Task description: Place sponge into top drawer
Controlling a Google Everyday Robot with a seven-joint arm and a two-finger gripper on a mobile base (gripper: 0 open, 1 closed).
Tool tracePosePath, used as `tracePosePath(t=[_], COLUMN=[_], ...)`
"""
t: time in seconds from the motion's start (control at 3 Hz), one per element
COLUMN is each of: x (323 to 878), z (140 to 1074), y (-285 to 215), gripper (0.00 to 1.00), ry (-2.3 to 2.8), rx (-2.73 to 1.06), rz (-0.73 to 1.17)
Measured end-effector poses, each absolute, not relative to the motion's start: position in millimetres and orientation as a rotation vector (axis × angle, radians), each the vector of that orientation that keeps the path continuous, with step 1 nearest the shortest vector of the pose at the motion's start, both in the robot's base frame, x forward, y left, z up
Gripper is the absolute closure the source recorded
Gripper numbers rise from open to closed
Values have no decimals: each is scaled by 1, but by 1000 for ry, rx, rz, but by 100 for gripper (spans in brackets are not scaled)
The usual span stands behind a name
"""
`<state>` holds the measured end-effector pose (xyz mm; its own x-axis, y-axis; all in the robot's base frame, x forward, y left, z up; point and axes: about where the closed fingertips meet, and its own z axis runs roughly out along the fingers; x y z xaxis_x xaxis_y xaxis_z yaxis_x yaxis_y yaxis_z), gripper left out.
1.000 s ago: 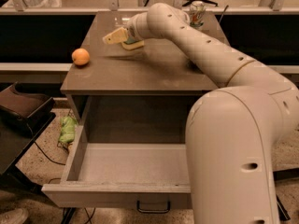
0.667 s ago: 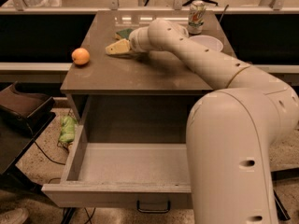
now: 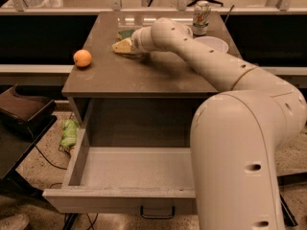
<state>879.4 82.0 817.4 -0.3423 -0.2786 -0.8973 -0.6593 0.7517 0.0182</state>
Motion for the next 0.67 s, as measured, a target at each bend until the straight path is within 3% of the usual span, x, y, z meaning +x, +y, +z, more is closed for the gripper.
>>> tracePosePath(t=[0.67], x=[879], z=[816], y=[85], gripper=[99], ry=[1934], rx=[-718], rz=[473])
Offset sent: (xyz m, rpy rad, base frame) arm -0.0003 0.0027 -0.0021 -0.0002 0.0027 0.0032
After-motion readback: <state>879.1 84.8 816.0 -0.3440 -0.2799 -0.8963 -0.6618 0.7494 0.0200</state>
